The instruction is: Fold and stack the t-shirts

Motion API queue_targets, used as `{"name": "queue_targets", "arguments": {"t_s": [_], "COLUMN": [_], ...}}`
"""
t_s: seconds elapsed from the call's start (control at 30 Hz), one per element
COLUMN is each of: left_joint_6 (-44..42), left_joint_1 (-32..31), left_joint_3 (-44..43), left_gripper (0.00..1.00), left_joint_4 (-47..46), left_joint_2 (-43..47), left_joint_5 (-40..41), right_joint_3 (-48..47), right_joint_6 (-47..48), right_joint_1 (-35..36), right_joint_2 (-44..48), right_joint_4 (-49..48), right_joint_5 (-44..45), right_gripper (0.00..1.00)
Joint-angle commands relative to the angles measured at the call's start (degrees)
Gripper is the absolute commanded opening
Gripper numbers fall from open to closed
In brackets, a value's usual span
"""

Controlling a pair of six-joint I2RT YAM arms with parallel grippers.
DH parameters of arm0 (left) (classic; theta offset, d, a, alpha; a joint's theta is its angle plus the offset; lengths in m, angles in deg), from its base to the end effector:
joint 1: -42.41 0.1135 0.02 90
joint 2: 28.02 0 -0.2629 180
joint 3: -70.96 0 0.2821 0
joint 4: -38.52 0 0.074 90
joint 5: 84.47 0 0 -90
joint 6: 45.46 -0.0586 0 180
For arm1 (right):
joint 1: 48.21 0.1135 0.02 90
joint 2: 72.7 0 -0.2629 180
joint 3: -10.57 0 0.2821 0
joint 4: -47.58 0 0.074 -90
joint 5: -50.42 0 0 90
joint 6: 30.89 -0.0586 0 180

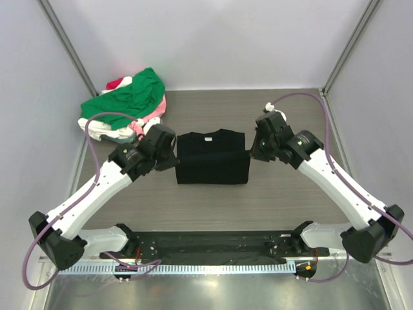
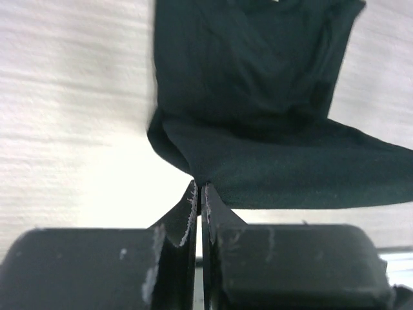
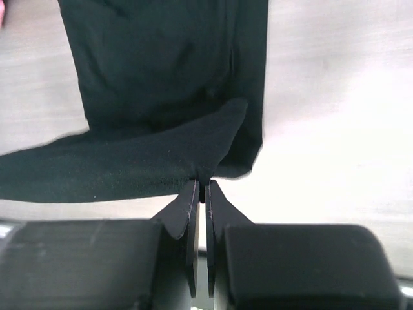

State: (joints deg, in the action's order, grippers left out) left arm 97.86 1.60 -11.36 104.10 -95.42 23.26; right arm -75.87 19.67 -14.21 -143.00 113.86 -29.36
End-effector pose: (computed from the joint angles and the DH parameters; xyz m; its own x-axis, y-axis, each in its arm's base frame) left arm 0.2189 -0.1655 0.3284 -0.7317 -0.3774 -0.5676 -0.1849 0.9114 -0.3677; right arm 0.2435 0.1517 0.3384 -0.7812 0.2272 -0.5815 0.0521 0.9519 0.3020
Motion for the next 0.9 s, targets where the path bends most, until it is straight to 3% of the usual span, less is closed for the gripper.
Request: {"name": "queue_targets", "arguments": {"t_s": [0.0,0.53,0.77,0.83,0.87], "left_joint_6": [-7.0,-13.7,-15.0,-15.3,-15.7], "left_joint_1": [5.6,19.9,24.5,26.0,26.7], "left_joint_3": [-4.1,-19.4,-36.2,-41.7,-45.8], "left_gripper": [0.0,0.0,0.0,0.07,0.16], "left_joint_4": [-0.4,-5.9,-3.4,-1.1,-0.1], "left_joint_2": [-3.2,-28.3,-45.8,-54.6,-57.9], "left_joint_5": [1.0,-8.7,-13.4,-14.5,-17.4], "right_joint_3": [-6.0,-17.1,-26.4,-31.7,-34.4], "right_joint_6": [5.2,11.0,11.9,11.6,11.0], "right_joint_1": [-3.1,-13.4,-16.0,-16.6,-17.4], "right_joint_2": [-4.3,-25.7,-40.2,-46.6,-49.1], "right_joint_4": [-1.3,-8.0,-8.6,-8.4,-6.4], "right_joint_5": [6.1,-2.9,-5.2,-5.9,-5.8], "right_gripper": [0.01,0.01,0.01,0.01,0.01]}}
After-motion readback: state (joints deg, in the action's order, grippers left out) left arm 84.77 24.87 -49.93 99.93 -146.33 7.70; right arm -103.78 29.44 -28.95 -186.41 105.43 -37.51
